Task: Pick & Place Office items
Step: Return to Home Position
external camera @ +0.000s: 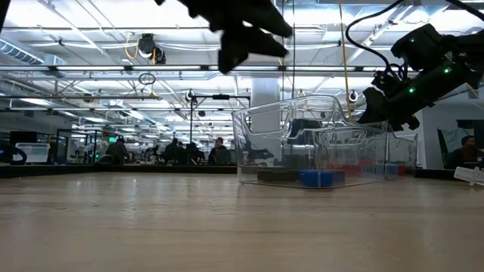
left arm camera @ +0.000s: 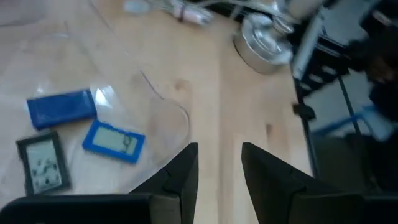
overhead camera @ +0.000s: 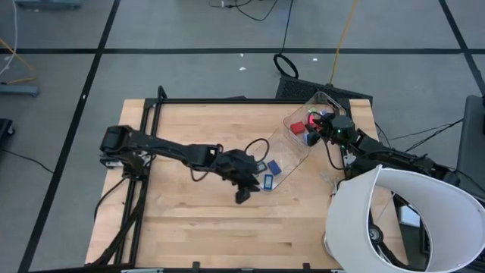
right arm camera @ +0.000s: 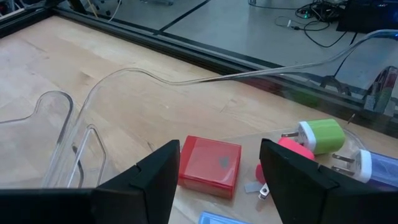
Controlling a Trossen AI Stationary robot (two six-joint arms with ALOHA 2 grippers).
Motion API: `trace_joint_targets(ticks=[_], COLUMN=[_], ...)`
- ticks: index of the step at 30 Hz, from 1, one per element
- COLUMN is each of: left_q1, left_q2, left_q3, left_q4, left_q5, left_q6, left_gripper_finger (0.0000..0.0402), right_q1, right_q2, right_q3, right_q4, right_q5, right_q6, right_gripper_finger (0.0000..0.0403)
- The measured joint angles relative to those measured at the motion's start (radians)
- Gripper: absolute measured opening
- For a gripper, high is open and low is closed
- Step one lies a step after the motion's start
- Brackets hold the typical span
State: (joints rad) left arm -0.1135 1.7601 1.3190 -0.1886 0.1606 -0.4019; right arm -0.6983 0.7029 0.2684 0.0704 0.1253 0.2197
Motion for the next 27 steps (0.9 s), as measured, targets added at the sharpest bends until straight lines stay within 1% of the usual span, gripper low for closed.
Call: trace_joint_targets(ticks=[4,6,9,13,16,17,22,27], left_q1=[0.000,-0.005,-0.026,-0.074,-0.121,-0.136,-0.191,-0.213], left_q2=[-0.092,-0.134,-0.180,-0.240,-0.258,-0.258,-0.257,-0.260], left_q3=[0.000,0.000,0.000,0.000,0.000,0.000,-0.004,-0.106], left_q4=[-0.134,-0.211,-0.263,-0.261,-0.192,-0.175,-0.110,0.079], left_q5=[0.047,0.037,-0.060,-0.205,-0.311,-0.327,-0.336,-0.337], left_q6=[0.055,0.051,0.043,0.116,0.174,0.197,0.256,0.289], left_gripper_finger=[0.0122,0.0122,0.0122,0.0122,0.0122,0.0122,0.0122,0.0122], right_q1=[0.000,0.000,0.000,0.000,0.000,0.000,0.000,0.000], right_q2=[0.000,0.000,0.000,0.000,0.000,0.000,0.000,0.000], right_q3=[0.000,0.000,0.000,0.000,0.000,0.000,0.000,0.000], right_q4=[-0.004,-0.003,-0.008,-0.014,-0.020,-0.021,-0.026,-0.038], right_q5=[0.000,0.000,0.000,0.000,0.000,0.000,0.000,0.000], right_q6=[0.000,0.000,0.000,0.000,-0.003,-0.003,-0.003,-0.003], right_gripper_finger=[0.0212,0.0212,0.0212,0.0212,0.0212,0.0212,0.0212,0.0212])
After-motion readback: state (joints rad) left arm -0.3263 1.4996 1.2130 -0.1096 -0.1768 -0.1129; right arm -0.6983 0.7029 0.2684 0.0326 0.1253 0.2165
